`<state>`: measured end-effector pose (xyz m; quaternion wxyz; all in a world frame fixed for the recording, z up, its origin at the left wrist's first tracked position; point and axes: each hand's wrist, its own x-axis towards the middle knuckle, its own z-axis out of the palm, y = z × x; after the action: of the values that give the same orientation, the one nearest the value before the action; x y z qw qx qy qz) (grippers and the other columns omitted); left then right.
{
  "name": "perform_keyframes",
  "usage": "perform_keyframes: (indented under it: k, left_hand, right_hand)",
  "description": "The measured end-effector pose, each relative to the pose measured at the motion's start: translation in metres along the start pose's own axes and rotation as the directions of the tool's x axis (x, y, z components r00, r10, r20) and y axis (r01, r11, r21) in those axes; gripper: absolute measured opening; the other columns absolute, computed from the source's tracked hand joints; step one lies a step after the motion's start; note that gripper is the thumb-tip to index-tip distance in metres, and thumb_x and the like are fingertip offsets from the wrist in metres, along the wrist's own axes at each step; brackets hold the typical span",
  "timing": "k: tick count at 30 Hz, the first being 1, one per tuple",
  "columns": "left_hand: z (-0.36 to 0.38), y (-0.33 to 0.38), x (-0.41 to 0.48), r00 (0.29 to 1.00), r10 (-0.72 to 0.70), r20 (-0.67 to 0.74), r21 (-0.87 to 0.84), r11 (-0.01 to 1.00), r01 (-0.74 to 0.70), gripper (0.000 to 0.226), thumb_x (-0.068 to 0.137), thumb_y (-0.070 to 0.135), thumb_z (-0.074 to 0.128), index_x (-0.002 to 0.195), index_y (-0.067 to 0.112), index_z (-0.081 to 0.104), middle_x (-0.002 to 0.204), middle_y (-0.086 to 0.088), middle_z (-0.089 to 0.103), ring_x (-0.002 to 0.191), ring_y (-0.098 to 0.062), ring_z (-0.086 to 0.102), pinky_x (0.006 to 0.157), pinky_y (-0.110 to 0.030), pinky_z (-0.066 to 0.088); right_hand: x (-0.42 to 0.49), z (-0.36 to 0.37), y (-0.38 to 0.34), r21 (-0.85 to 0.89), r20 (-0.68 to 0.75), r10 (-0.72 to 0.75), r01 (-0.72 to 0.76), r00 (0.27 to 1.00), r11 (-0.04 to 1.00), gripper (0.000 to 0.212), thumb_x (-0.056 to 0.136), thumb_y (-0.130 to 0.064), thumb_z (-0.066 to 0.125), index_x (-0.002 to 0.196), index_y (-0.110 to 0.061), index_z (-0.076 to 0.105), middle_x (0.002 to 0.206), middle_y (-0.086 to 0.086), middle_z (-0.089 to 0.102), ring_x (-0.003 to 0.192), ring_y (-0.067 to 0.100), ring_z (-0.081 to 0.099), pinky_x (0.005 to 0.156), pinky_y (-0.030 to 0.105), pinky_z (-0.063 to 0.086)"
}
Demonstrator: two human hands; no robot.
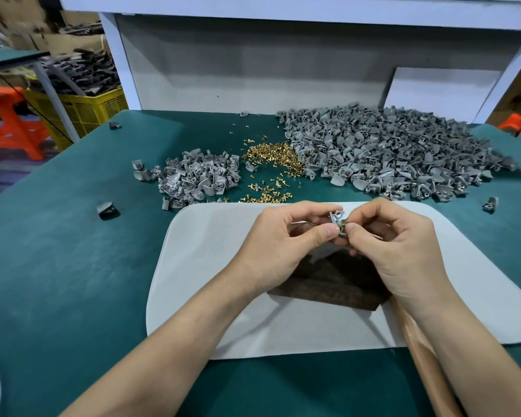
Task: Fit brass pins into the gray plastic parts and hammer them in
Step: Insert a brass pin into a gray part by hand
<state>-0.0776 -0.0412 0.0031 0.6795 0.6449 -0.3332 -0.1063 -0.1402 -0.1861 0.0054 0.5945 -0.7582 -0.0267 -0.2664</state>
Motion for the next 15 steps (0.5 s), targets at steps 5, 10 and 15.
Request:
perform_keyframes:
  k: [5, 10, 15]
  left_hand:
    - [0.0003, -0.0020, 0.0008, 1.000, 0.014, 0.006, 0.001, 1.000, -0.014, 0.029, 0.085, 0.002, 0.065, 0.109, 0.018, 0.066, 0.072, 0.016, 0.066, 0.072, 0.004, 0.060, 0.076, -0.012, 0.048]
    - [0.0006, -0.0025, 0.0008, 1.000, 0.024, 0.012, -0.002, 1.000, -0.024, 0.029, 0.085, 0.001, 0.065, 0.103, 0.023, 0.067, 0.070, 0.018, 0.067, 0.073, 0.004, 0.062, 0.077, -0.012, 0.048]
    - [0.0008, -0.0025, 0.0009, 0.999, 0.028, 0.017, -0.010, 1.000, -0.028, 0.031, 0.085, -0.001, 0.064, 0.106, 0.020, 0.065, 0.069, 0.019, 0.067, 0.071, 0.006, 0.062, 0.074, -0.010, 0.047]
  right_hand:
    - [0.0009, 0.0006, 0.0012, -0.056, -0.011, 0.002, -0.003, 1.000, 0.998, 0.008, 0.070, -0.010, 0.064, 0.065, -0.016, 0.060, 0.054, -0.006, 0.059, 0.047, 0.004, 0.055, 0.053, 0.011, 0.045]
    - [0.0014, -0.0004, 0.0014, -0.031, -0.009, 0.005, -0.005, 1.000, 1.000, 0.015, 0.072, -0.006, 0.064, 0.064, -0.018, 0.062, 0.055, -0.006, 0.060, 0.047, 0.006, 0.055, 0.052, 0.013, 0.045]
    - [0.0012, 0.0005, 0.0009, -0.004, 0.000, 0.016, -0.016, 1.000, 1.000, 0.011, 0.070, -0.009, 0.063, 0.063, -0.018, 0.062, 0.056, -0.004, 0.062, 0.048, 0.007, 0.057, 0.053, 0.014, 0.045]
